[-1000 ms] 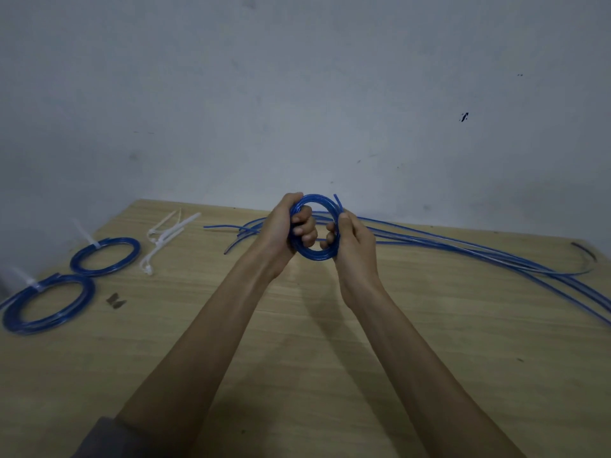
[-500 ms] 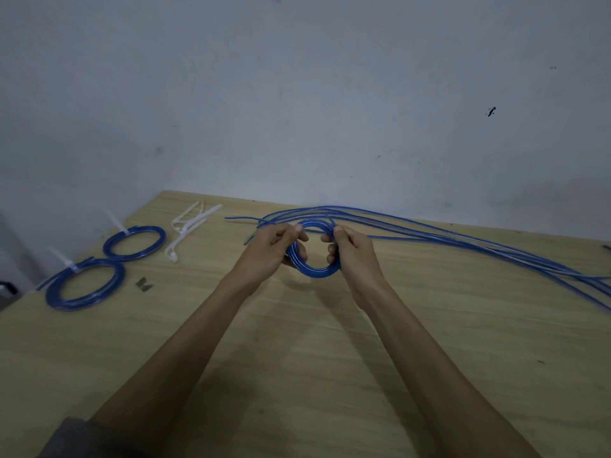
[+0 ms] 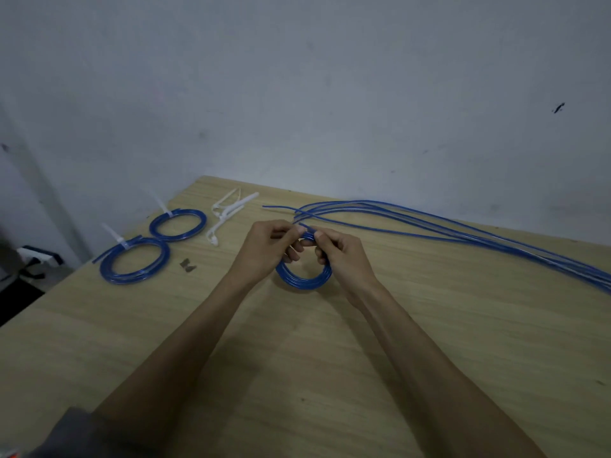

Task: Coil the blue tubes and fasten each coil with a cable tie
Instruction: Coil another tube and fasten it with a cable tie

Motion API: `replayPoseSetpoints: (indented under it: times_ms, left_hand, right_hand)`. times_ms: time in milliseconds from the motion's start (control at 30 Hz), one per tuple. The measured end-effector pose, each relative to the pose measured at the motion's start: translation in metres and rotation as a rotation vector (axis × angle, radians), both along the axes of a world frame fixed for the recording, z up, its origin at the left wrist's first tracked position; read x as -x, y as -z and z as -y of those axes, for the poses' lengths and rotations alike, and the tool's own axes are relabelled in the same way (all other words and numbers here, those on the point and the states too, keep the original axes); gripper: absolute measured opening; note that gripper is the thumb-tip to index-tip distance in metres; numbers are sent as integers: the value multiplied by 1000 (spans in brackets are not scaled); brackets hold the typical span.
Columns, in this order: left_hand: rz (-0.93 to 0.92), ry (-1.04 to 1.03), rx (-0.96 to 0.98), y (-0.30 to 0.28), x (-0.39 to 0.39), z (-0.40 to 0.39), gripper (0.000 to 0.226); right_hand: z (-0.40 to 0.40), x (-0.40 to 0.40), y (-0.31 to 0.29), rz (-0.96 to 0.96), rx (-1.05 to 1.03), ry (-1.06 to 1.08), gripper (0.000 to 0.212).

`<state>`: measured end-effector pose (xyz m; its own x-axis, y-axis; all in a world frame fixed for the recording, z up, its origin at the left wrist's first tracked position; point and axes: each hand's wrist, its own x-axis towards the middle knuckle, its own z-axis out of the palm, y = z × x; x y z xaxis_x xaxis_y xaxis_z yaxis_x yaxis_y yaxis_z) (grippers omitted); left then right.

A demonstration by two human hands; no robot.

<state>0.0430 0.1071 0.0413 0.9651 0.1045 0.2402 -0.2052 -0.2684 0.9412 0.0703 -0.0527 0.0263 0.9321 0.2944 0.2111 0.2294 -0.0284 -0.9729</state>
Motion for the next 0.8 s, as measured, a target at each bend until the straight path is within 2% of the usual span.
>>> replayPoseSetpoints:
  times_ms: [200, 300, 367, 500, 567, 633, 700, 800]
  left_hand:
    - [-35, -23, 75, 3, 6, -19, 17]
    - [-100, 10, 106, -3, 9, -32, 34]
    - [-103, 39, 48, -5, 12, -40, 40]
    - [-79, 16, -29, 1, 12, -46, 23]
    - [-78, -4, -25, 2, 11, -50, 20]
    - [-75, -12, -117, 1, 11, -58, 18]
    - [-95, -15, -272, 0, 11, -65, 24]
    - [-146, 26, -347, -2, 11, -72, 37]
  right_hand:
    - [-21, -2, 2, -16, -59, 0, 21]
    - [-28, -4, 1, 3, -39, -5, 22]
    - [-31, -5, 3, 21, -6, -31, 22]
    - [-33, -4, 5, 64, 75, -81, 23]
    - [-35, -4, 4, 92, 107, -96, 23]
    - [-40, -6, 5, 114, 136, -99, 23]
    - [-45, -8, 5, 131, 167, -106, 24]
    - [-50, -13, 0, 171, 241, -160, 25]
